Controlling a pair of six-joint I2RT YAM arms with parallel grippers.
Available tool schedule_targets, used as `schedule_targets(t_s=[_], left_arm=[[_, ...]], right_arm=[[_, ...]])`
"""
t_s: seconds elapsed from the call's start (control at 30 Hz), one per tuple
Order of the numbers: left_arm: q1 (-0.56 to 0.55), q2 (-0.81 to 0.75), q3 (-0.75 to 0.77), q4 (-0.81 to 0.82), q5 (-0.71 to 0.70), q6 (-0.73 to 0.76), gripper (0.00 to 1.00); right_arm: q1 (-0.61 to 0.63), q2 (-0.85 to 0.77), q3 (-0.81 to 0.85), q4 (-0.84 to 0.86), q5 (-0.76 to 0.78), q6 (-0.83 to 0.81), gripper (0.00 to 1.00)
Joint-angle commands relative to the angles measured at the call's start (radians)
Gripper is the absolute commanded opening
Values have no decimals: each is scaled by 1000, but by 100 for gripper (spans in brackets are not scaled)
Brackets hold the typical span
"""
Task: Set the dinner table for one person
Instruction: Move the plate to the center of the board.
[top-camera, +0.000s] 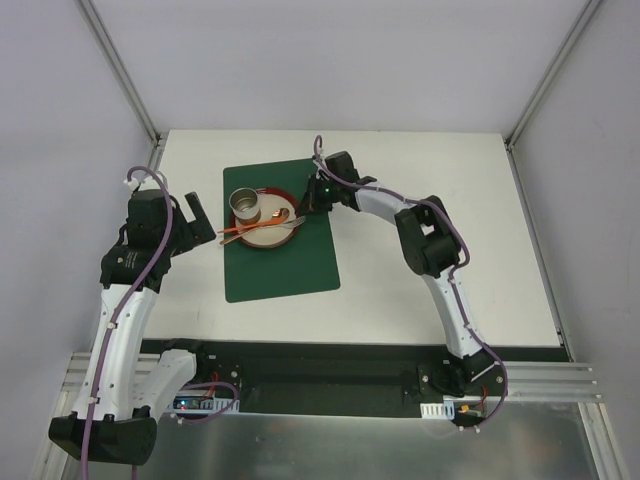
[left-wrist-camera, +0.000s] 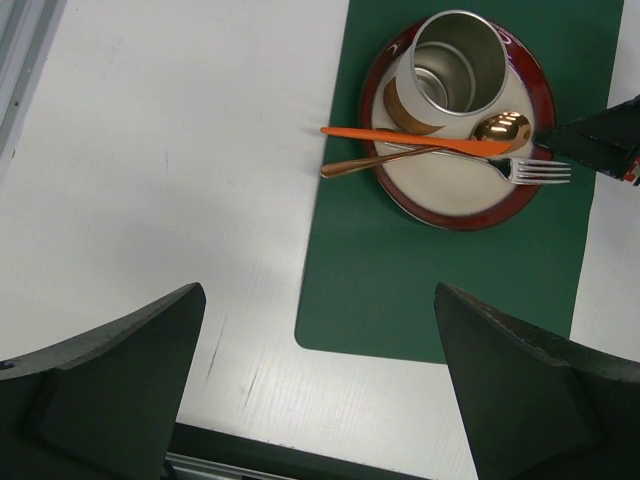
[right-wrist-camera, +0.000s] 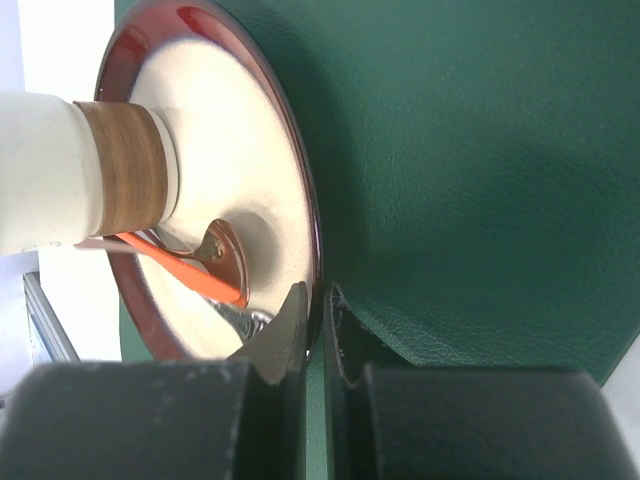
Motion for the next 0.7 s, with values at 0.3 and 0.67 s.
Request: schedule_targets(t_s=[0.3, 0.67], left_arm=[[5, 4, 36, 8, 33, -18, 99], [5, -10, 42, 9, 30, -12, 99]], right_arm=[[-52, -169, -160, 22, 64, -90, 1], [-62, -207, -214, 41, 106, -88, 1]])
